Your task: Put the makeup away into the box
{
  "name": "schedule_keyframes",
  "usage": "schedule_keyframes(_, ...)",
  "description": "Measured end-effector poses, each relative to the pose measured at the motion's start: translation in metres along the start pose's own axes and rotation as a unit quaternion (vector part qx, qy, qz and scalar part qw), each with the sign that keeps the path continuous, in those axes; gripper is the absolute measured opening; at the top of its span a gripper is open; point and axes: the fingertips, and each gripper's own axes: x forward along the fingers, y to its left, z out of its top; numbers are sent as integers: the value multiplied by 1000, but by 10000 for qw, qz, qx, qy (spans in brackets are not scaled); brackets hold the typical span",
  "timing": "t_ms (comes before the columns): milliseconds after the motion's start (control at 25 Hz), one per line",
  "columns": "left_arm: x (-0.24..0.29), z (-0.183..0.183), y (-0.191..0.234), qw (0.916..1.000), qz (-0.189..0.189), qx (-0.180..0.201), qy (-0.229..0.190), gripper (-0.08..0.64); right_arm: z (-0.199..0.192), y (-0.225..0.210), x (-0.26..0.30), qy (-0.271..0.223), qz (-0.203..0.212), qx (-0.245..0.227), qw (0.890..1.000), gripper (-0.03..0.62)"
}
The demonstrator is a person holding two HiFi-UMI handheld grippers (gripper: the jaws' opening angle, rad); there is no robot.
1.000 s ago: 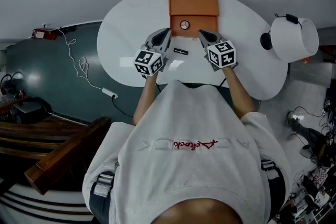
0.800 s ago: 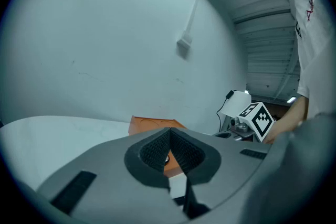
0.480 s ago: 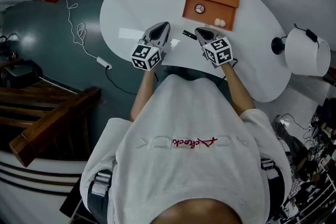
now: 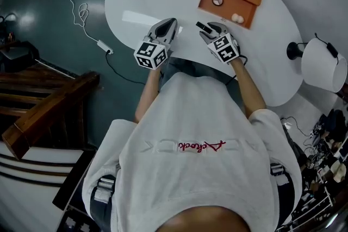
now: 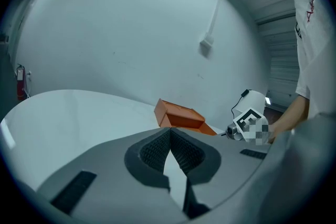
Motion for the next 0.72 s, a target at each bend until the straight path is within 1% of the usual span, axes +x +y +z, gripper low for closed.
schedule_keyframes(80, -1, -3, 3, 10000, 24, -15, 20, 11, -3, -1, 5, 90, 16, -63, 9999, 197)
schedule_keyframes(240, -1, -9, 6, 9999, 41, -71, 59, 10, -6, -2, 11, 230, -49, -321, 9992, 162)
schedule_keyframes(400, 2, -3, 8, 10000, 39, -57, 52, 10, -7, -2, 14, 422, -42, -534, 9977, 138)
schedule_keyframes(520, 3, 3, 11, 10000, 24, -22, 33, 11, -7, 0, 16, 392, 7, -454, 9982, 114)
schedule_keyframes(720, 10, 10, 8, 9999, -126, 98, 43, 10, -5, 1, 16, 227, 73, -66, 9997, 109)
